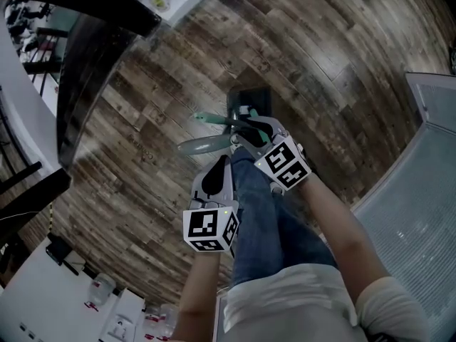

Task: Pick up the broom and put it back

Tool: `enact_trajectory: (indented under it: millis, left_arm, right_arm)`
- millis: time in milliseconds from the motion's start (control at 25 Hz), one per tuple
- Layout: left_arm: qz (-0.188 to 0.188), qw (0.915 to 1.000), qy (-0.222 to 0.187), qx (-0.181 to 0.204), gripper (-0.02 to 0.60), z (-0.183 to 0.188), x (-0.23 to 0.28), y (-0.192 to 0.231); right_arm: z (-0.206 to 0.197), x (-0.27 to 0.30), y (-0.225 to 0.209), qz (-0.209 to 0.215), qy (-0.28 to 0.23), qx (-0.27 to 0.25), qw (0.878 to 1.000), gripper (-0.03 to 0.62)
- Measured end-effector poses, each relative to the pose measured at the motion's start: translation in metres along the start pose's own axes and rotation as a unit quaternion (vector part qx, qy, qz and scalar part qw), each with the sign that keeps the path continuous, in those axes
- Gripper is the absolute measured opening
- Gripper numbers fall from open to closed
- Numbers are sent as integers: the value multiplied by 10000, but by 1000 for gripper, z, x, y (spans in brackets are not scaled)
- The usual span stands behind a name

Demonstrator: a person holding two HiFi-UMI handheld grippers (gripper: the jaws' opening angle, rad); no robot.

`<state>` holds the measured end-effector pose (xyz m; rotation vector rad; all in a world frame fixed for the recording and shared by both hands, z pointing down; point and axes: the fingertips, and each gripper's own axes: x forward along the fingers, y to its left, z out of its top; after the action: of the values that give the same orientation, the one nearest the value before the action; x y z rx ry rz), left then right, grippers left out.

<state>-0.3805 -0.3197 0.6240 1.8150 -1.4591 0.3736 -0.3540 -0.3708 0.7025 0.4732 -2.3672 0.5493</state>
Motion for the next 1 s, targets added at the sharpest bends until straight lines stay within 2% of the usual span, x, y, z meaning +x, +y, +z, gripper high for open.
enact_trajectory:
  millis: [520,1000]
  left_arm:
    - [-31,9999,169,-18,8,-12,15,17]
    - [1,9995,296,-112,8,-22,19,25]
  right_arm:
    - [-23,36,-8,85,337,-265,9990,145]
    - [-36,56,-11,78,565,-620,9964,102]
